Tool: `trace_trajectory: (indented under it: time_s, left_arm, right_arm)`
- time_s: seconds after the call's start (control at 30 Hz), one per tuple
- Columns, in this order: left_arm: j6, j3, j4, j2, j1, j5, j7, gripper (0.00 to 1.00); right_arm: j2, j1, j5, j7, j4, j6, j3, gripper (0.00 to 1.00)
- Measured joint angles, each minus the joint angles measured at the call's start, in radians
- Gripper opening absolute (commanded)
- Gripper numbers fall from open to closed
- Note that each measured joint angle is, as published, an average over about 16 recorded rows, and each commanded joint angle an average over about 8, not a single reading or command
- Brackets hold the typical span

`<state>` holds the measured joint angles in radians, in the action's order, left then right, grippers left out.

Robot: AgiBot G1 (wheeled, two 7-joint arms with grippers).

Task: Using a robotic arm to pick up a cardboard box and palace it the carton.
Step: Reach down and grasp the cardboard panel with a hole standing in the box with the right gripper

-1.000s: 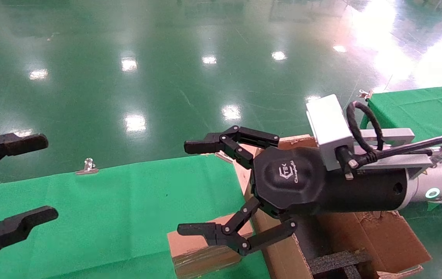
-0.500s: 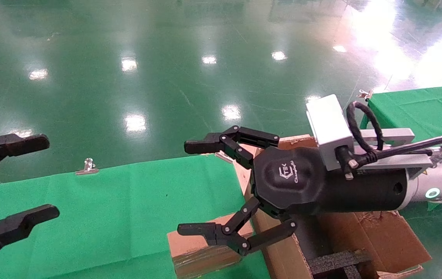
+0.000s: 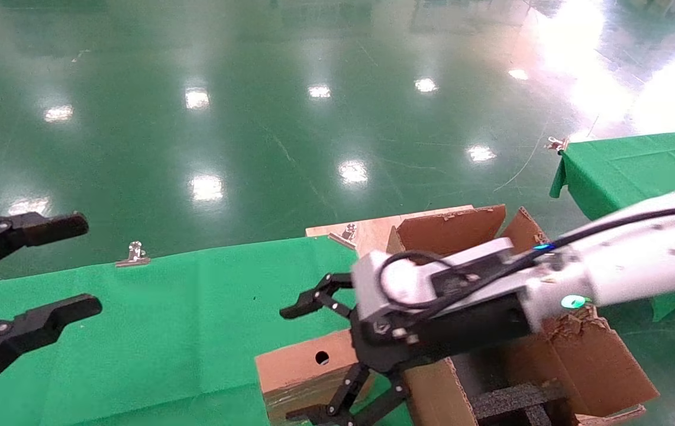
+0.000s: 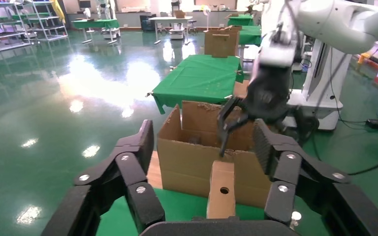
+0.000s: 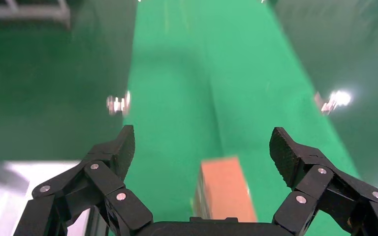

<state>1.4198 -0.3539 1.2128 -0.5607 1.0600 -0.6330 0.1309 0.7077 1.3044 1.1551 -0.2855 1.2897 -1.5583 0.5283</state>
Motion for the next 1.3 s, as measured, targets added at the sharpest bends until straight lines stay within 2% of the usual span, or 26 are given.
trace_trajectory:
  time_s: [0.2,0.43,0.67,0.87,0.93,1.1,1.13,1.17,1.3]
  left_arm:
    - [0.0,0.0,0.0,0.0,0.0,0.0,0.0,0.0]
    - [0.0,0.0,0.0,0.0,0.0,0.0,0.0,0.0]
    - [0.0,0.0,0.0,0.0,0.0,0.0,0.0,0.0]
    - [0.0,0.0,0.0,0.0,0.0,0.0,0.0,0.0]
    - [0.0,0.0,0.0,0.0,0.0,0.0,0.0,0.0]
    - [0.0,0.0,0.0,0.0,0.0,0.0,0.0,0.02]
    - [0.0,0.0,0.0,0.0,0.0,0.0,0.0,0.1]
    - [0.0,0.0,0.0,0.0,0.0,0.0,0.0,0.23]
    - [0.0,0.0,0.0,0.0,0.0,0.0,0.0,0.73]
  right_arm:
    - [0.072,0.108,0.177,-0.038,-0.026,-0.011,0.121,1.0]
    - [0.148,0.208,0.328,-0.061,-0.057,-0.016,0.247,1.0]
    - [0.209,0.289,0.418,-0.063,-0.075,-0.02,0.367,1.0]
    - [0.243,0.338,0.45,-0.054,-0.084,-0.018,0.453,1.0]
    - [0.251,0.349,0.455,-0.05,-0.086,-0.016,0.476,0.83]
    - [0.264,0.37,0.46,-0.042,-0.092,-0.01,0.516,0.2]
    - [0.266,0.373,0.461,-0.041,-0.093,-0.009,0.521,0.08]
    - [0.268,0.375,0.461,-0.041,-0.094,-0.008,0.526,0.02]
    - [0.272,0.381,0.462,-0.038,-0.097,-0.005,0.538,0.0]
